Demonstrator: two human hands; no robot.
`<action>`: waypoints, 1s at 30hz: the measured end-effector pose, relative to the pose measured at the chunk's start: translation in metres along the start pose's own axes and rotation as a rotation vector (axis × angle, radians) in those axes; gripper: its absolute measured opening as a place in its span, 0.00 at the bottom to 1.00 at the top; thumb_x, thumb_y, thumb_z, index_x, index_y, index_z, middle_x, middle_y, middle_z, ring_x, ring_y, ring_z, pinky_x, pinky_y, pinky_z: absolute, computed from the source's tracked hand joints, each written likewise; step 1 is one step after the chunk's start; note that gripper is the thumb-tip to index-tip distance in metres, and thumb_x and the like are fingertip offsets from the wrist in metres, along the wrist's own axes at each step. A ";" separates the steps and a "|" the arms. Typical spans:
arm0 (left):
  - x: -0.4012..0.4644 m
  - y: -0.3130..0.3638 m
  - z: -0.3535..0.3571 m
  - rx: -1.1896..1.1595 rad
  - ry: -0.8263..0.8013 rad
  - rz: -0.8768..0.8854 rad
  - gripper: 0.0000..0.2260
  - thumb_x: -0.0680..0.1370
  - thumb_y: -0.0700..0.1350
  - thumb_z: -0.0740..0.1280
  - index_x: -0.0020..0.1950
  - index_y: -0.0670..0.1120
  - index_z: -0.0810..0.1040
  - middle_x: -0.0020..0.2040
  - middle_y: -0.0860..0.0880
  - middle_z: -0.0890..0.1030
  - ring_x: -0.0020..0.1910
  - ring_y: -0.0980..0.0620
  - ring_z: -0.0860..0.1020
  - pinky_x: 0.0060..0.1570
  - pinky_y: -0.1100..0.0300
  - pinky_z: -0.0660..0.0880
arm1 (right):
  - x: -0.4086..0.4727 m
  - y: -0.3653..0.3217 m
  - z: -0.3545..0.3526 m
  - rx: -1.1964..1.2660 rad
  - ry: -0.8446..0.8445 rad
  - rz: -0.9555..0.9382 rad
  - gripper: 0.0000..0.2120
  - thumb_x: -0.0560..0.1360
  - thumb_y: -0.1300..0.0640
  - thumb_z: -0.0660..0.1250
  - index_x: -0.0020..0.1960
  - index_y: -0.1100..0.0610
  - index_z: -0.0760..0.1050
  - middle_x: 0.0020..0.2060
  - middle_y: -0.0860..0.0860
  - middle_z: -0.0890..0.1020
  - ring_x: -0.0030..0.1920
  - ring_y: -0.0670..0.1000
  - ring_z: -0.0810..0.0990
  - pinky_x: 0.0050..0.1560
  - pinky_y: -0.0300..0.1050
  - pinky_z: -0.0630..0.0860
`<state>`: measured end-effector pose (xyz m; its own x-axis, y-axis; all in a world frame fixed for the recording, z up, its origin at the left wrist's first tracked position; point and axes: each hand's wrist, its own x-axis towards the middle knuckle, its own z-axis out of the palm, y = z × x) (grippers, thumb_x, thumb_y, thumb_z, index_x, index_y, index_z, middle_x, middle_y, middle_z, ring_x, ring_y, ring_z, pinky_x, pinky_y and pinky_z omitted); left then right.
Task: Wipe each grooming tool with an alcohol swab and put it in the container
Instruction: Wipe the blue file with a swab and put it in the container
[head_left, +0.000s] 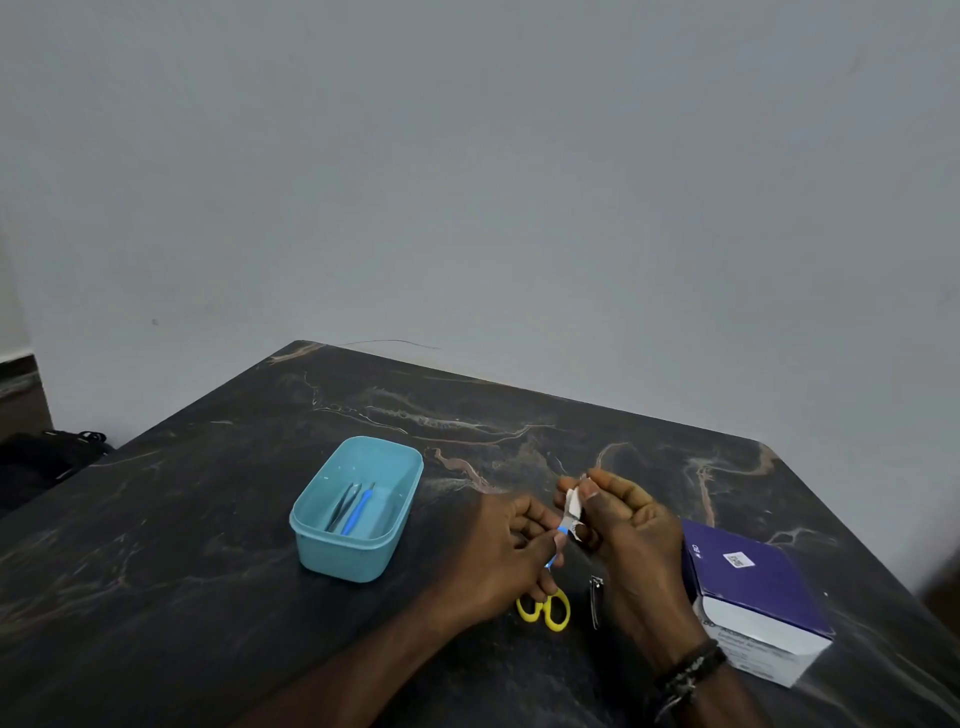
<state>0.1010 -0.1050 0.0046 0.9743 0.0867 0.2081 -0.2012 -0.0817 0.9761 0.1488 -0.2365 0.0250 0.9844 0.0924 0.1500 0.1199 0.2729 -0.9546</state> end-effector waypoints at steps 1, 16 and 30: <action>0.000 0.000 0.001 0.006 -0.005 0.001 0.05 0.78 0.39 0.67 0.51 0.39 0.77 0.36 0.43 0.82 0.30 0.45 0.80 0.31 0.55 0.79 | 0.001 0.000 -0.001 0.004 0.007 0.000 0.11 0.75 0.64 0.68 0.57 0.63 0.75 0.45 0.57 0.87 0.47 0.55 0.86 0.38 0.43 0.81; 0.000 0.001 -0.001 -0.061 0.046 0.009 0.05 0.77 0.39 0.68 0.50 0.37 0.77 0.36 0.41 0.82 0.28 0.44 0.80 0.27 0.57 0.78 | -0.002 0.005 0.004 -0.129 -0.048 -0.012 0.06 0.73 0.61 0.70 0.42 0.64 0.82 0.37 0.62 0.85 0.37 0.57 0.83 0.39 0.47 0.81; 0.002 0.002 -0.003 -0.087 0.081 -0.026 0.05 0.78 0.38 0.67 0.51 0.37 0.76 0.38 0.37 0.82 0.26 0.47 0.80 0.25 0.59 0.77 | -0.007 0.001 0.005 -0.205 -0.190 0.047 0.09 0.74 0.59 0.69 0.45 0.65 0.82 0.39 0.64 0.85 0.37 0.58 0.83 0.38 0.47 0.80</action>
<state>0.1020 -0.1019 0.0070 0.9684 0.1682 0.1839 -0.1878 0.0075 0.9822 0.1419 -0.2323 0.0243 0.9498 0.2838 0.1317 0.1175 0.0667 -0.9908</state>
